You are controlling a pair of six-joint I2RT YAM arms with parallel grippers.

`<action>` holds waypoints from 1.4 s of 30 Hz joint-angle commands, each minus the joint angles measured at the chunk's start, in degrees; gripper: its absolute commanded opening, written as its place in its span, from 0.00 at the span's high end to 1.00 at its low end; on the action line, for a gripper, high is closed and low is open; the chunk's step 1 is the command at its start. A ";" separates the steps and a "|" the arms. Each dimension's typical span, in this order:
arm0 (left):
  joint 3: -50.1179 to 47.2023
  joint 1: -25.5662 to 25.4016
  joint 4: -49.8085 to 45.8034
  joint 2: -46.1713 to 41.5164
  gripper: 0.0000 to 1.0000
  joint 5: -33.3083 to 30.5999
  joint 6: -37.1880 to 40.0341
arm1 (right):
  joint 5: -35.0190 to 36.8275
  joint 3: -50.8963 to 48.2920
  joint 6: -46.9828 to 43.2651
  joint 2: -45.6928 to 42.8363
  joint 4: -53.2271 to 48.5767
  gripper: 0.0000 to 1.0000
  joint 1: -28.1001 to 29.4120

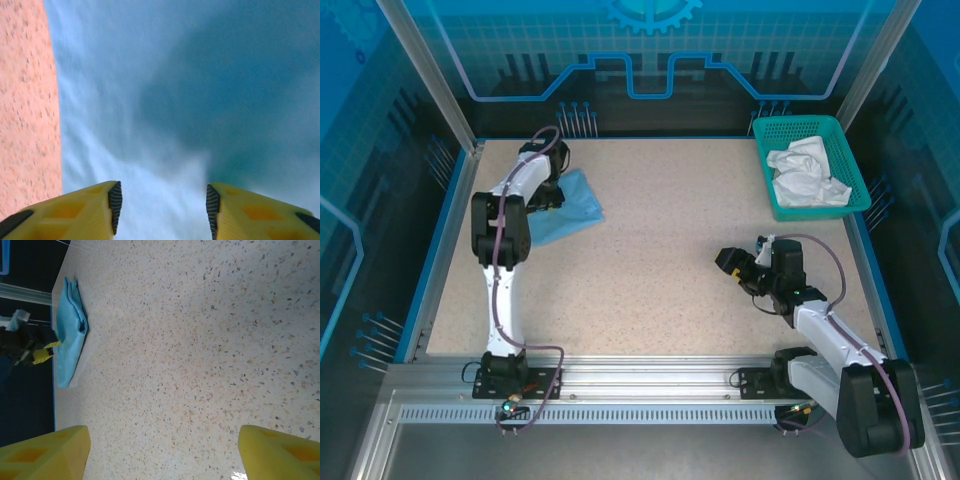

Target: Fold and stack the t-shirts

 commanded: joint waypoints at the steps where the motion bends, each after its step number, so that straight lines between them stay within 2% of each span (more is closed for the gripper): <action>1: -5.00 0.26 5.21 -12.83 0.55 11.25 -5.95 | -0.81 -0.10 0.30 0.48 1.68 0.21 -0.50; 3: -11.33 -0.17 9.70 -18.08 0.62 15.55 -8.95 | -0.83 -0.04 0.29 0.60 1.68 0.21 -0.52; 5: -19.26 -0.84 14.80 -22.65 0.74 17.63 -12.80 | -0.86 -0.04 0.29 0.60 1.67 0.21 -0.50; 8: -29.90 -1.06 19.67 -26.45 0.92 16.60 -19.28 | -0.77 0.04 0.32 0.60 1.37 0.21 -0.56; 11: -39.68 -0.80 27.43 -28.40 1.00 16.08 -24.06 | -0.73 0.00 0.26 0.46 1.33 0.21 -0.52; 13: -42.04 -0.50 31.02 -26.85 1.00 17.52 -25.54 | -0.73 0.07 0.27 0.42 1.24 0.21 -0.45; 16: -39.79 -0.35 31.73 -22.45 1.00 18.55 -25.98 | -0.64 0.05 0.21 0.42 1.18 0.21 -0.40; 21: -33.48 0.38 27.05 -16.16 1.00 14.00 -25.69 | -0.46 0.12 0.11 0.16 0.97 0.21 -0.23; 32: -18.86 6.96 17.43 -6.88 1.00 6.16 -21.23 | -0.46 0.21 0.19 0.86 1.19 0.21 -0.16; 38: -11.40 9.60 15.26 -2.74 1.00 9.61 -18.81 | -0.55 0.22 0.30 1.73 1.85 0.21 -0.19; 42: -11.48 8.94 15.40 -6.71 0.97 12.73 -18.11 | -0.62 0.35 0.42 2.26 2.12 0.21 -0.20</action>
